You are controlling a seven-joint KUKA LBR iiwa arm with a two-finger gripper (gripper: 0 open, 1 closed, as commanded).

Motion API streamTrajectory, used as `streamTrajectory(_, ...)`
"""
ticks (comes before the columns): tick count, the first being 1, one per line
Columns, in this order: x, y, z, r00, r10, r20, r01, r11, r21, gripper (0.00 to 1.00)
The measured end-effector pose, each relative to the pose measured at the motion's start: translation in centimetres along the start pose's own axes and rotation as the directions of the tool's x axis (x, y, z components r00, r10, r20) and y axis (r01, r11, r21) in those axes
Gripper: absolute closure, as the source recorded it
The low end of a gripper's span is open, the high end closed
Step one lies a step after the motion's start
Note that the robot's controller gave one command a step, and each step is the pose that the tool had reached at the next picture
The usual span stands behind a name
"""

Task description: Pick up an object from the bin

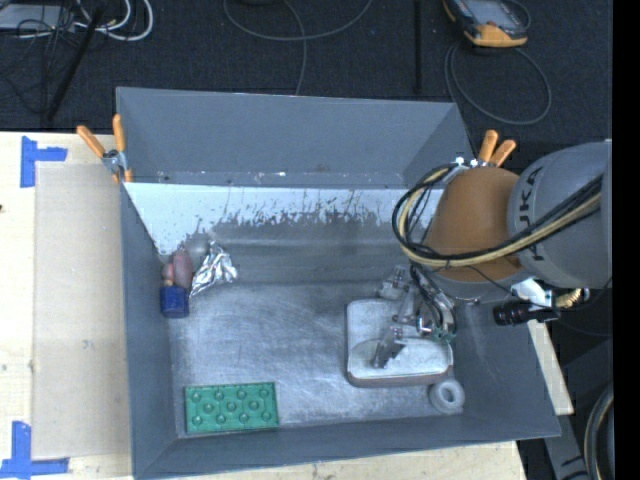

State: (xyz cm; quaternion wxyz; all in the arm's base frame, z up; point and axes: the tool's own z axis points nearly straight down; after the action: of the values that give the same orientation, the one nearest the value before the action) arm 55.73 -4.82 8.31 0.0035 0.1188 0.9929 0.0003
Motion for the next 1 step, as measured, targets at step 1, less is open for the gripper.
streamTrajectory(1,-1.23,2.62,1.1,1.0,0.026,-0.014,-0.026,1.0,0.007,0.0)
